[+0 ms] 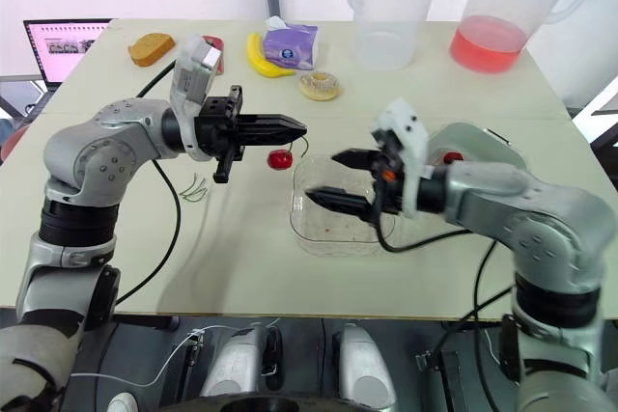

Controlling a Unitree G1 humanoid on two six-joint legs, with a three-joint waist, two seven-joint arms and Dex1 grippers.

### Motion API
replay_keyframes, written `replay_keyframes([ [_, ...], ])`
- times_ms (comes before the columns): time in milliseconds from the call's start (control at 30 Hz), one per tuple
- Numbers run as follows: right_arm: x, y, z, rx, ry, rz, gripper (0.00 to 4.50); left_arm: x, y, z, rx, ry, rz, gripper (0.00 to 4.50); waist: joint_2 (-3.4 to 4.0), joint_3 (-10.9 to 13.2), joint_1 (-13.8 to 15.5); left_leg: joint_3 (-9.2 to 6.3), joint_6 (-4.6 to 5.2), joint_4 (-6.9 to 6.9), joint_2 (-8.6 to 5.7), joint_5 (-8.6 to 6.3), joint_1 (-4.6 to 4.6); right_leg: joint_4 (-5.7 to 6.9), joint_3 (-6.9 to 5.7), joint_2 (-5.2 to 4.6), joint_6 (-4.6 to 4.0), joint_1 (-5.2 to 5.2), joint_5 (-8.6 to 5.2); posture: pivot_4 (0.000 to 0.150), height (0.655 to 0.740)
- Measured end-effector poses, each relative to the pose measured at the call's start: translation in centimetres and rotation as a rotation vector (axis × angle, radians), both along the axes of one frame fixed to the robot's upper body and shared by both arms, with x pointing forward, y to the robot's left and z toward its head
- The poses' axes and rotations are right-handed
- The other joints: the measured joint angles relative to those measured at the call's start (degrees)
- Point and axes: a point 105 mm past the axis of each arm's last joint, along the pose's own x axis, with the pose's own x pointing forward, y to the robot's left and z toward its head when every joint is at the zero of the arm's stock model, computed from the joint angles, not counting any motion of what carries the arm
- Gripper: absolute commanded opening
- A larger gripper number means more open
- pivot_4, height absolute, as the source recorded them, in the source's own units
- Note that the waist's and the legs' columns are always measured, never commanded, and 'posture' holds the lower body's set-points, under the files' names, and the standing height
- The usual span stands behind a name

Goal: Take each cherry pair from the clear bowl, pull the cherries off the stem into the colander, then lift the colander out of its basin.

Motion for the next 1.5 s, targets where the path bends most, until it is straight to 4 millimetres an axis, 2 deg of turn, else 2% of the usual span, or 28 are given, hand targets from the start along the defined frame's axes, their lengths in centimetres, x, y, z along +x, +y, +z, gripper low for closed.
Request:
replay_keyframes([
  [100, 1.2, 1.3, -0.1, 0.008, -0.014, 0.004, 4.46, 0.0, 0.0, 0.0, -0.001, 0.000, 0.000, 0.00, 0.00, 0.0, 0.1, 0.02, 0.00, 0.00, 0.00, 0.00, -0.04, -0.01, 0.00, -0.01, 0.00, -0.02, 0.00, 0.150, 0.7400],
  [267, 1.2, 3.4, -0.4, 0.020, -0.008, 0.059, 4.46, 0.0, 0.0, 0.0, -0.002, 0.003, -0.002, 0.00, 0.00, 0.0, 0.2, 0.02, 0.00, 0.02, 0.00, 0.00, -0.04, 0.00, -0.02, -0.05, 0.00, -0.02, 0.00, 0.150, 0.7400],
  [467, 1.1, 4.0, -0.4, 0.035, -0.005, 0.071, 4.46, 0.0, 0.0, -0.1, 0.002, 0.014, 0.000, 0.00, 0.00, 0.0, 0.2, 0.02, 0.00, 0.02, 0.00, 0.00, -0.04, 0.00, -0.03, -0.05, 0.00, -0.01, 0.00, 0.150, 0.7400],
  [567, 1.2, 4.2, -0.3, 0.045, -0.004, 0.071, 3.63, 0.0, 0.0, -0.1, 0.001, 0.015, 0.001, 0.00, 0.00, 0.0, 0.2, 0.02, 0.00, 0.02, 0.00, 0.00, -0.04, 0.00, -0.03, -0.05, 0.00, -0.02, 0.00, 0.150, 0.7400],
  [733, 1.2, 4.5, -0.2, 0.060, -0.003, 0.070, 1.25, 0.0, -0.1, -0.1, -0.001, 0.016, 0.000, 0.00, 0.00, 0.0, 0.1, 0.02, 0.00, 0.02, 0.00, 0.00, -0.04, 0.00, -0.03, -0.06, 0.00, -0.02, 0.00, 0.150, 0.7400],
  [767, 1.2, 4.5, -0.2, 0.061, -0.004, 0.069, 0.85, 0.0, -0.1, -0.1, -0.001, 0.016, 0.000, 0.00, 0.00, 0.0, 0.1, 0.02, 0.00, 0.02, 0.00, 0.00, -0.04, 0.00, -0.03, -0.05, 0.00, -0.02, 0.00, 0.150, 0.7400],
  [800, 1.2, 4.5, -0.2, 0.062, -0.004, 0.069, 0.72, 0.0, -0.1, -0.1, -0.001, 0.016, 0.000, 0.00, 0.00, 0.0, 0.1, 0.02, 0.00, 0.02, 0.00, 0.00, -0.04, 0.00, -0.03, -0.06, 0.00, -0.02, 0.00, 0.150, 0.7400],
  [1067, 1.3, 4.4, -0.5, 0.049, 0.005, 0.059, 0.58, 0.0, -0.1, -0.1, 0.001, 0.019, 0.004, 0.00, 0.00, 0.0, 0.1, 0.02, 0.00, 0.02, 0.00, 0.00, -0.04, 0.00, -0.03, -0.06, 0.00, -0.02, 0.00, 0.150, 0.7400],
  [1267, 1.5, 3.4, -1.9, 0.008, 0.034, 0.015, 0.58, 0.3, 0.0, -0.8, 0.025, 0.048, 0.021, 0.00, 0.00, 0.0, 0.1, 0.03, 0.00, 0.02, 0.00, 0.00, -0.04, 0.00, -0.03, -0.05, 0.00, -0.02, 0.00, 0.150, 0.7400],
  [1500, 1.6, 3.0, -2.2, 0.012, 0.046, 0.000, 0.58, 0.3, -0.1, -1.0, 0.025, 0.053, 0.021, 0.00, 0.00, 0.0, 0.1, 0.02, 0.00, 0.02, 0.00, 0.00, -0.04, 0.00, -0.03, -0.05, 0.00, -0.02, 0.00, 0.150, 0.7400],
])
